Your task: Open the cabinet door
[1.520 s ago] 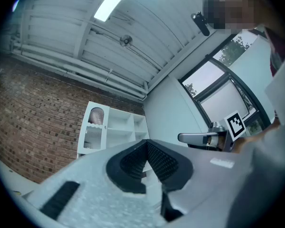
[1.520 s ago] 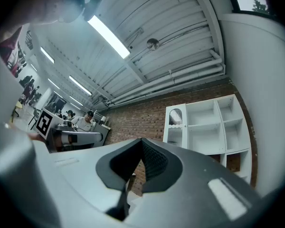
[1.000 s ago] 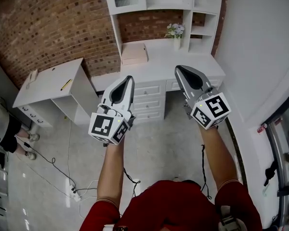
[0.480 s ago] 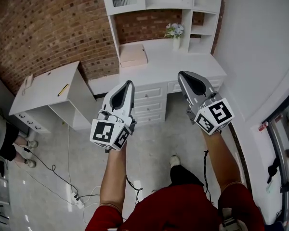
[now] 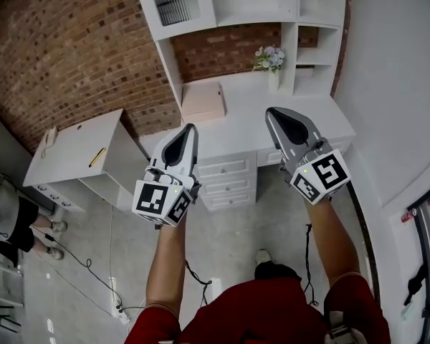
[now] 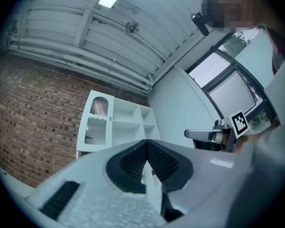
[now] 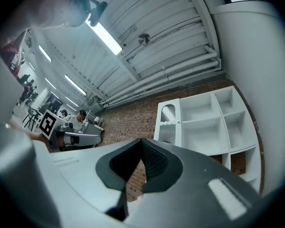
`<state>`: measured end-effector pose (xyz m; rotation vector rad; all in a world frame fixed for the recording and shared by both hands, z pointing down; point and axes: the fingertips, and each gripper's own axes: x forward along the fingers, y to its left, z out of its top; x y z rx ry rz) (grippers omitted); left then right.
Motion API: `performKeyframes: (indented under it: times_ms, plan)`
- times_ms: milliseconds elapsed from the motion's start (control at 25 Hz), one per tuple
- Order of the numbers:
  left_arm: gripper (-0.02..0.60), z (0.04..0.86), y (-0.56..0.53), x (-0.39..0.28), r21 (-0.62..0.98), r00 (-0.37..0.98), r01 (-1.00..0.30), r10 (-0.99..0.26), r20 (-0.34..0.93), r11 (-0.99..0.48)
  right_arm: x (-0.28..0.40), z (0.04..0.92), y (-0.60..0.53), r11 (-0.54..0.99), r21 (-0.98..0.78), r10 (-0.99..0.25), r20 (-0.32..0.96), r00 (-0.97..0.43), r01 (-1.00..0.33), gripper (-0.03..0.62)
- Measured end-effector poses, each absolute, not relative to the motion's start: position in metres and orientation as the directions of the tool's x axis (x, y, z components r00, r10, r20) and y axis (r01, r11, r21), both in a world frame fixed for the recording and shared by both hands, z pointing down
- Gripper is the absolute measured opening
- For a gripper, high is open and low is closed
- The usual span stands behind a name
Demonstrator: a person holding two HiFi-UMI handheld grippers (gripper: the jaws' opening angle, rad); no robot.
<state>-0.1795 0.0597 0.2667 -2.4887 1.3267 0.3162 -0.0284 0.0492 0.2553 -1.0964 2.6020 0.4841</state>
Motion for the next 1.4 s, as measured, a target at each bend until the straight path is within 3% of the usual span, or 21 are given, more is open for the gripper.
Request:
performKeyframes:
  times_ms: [360,800,1400]
  plan:
    - [0.0,0.245,-0.07,-0.133,-0.161,0.483,-0.875,-0.799,-0.359,-0.457,0.023,0.249,-0.073,0.702,0.23,-0.58,-0.365,-0.728,-0.674,0.012]
    - [0.0,0.242,-0.153,-0.104,-0.174,0.479,-0.878,-0.815,-0.328,-0.446,0.046,0.241,-0.159,0.723,0.198,-0.558,-0.397,-0.729,-0.661,0.012]
    - [0.0,0.218,-0.298,-0.131,-0.197,0.531,-0.847,-0.767,-0.36,-0.494,-0.004,0.222,-0.29,0.688,0.255,-0.572,-0.385,-0.724,-0.679,0.012]
